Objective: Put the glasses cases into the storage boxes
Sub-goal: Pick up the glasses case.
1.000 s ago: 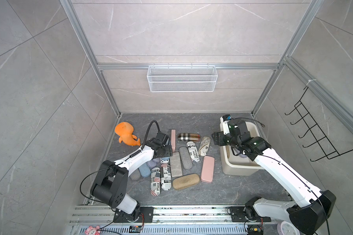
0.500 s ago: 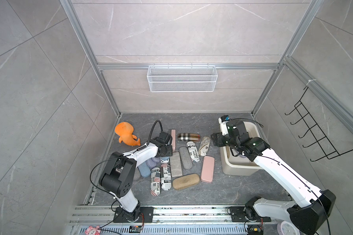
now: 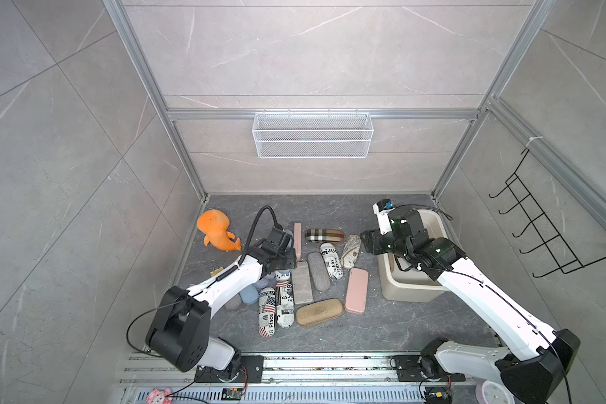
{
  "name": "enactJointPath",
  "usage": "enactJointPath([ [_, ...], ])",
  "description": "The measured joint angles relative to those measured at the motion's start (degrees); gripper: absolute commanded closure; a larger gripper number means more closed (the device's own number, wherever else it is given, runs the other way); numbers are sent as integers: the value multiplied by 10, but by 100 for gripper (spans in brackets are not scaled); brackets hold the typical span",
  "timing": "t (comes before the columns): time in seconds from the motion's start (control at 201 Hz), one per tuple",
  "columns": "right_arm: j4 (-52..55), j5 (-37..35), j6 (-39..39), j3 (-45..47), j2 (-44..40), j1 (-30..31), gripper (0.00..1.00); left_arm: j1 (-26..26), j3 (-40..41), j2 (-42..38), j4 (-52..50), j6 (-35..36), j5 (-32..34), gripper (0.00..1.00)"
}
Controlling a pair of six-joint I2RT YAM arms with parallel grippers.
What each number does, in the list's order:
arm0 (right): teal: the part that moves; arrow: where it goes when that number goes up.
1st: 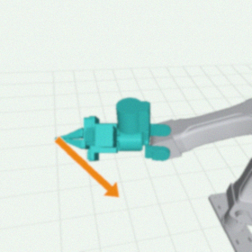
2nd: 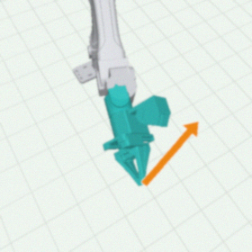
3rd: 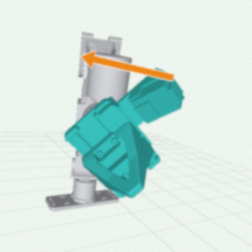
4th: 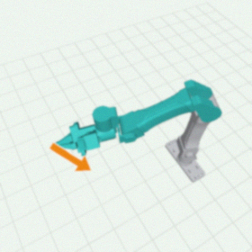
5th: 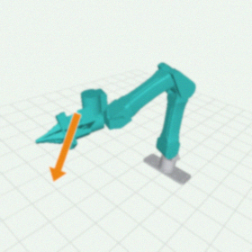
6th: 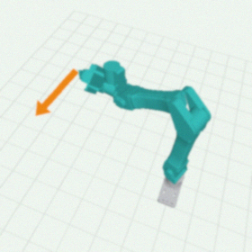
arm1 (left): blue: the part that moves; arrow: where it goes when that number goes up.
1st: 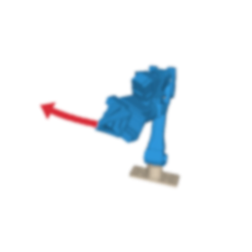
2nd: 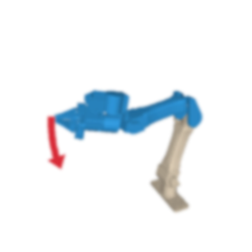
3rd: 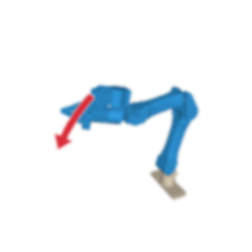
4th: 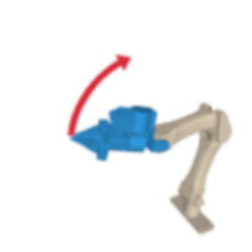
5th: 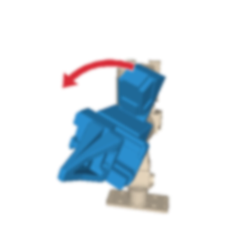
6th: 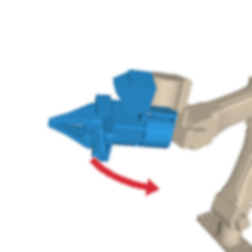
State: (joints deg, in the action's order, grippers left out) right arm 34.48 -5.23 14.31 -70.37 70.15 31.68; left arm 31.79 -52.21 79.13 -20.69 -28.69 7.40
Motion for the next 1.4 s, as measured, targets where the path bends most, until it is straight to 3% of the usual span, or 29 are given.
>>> enactJointPath([
  [0.174, -2, 34, 21, -10, 5, 17, 33, 23, 123, -130, 98, 3, -31, 47],
  [0.339, -27, 49, 41, -19, 10, 49, 33, 39, 192, -189, 169, 7, -63, 47],
  [0.573, -82, 55, 66, -13, 10, 102, 32, 65, 219, -246, 233, 12, -77, 47],
  [0.932, -158, 53, 106, 18, 10, 135, 31, 79, 219, -251, 281, 12, -84, 48],
  [1.396, -216, 62, 121, 30, 22, 170, 33, 84, 267, -312, 332, 6, -29, 48],
])
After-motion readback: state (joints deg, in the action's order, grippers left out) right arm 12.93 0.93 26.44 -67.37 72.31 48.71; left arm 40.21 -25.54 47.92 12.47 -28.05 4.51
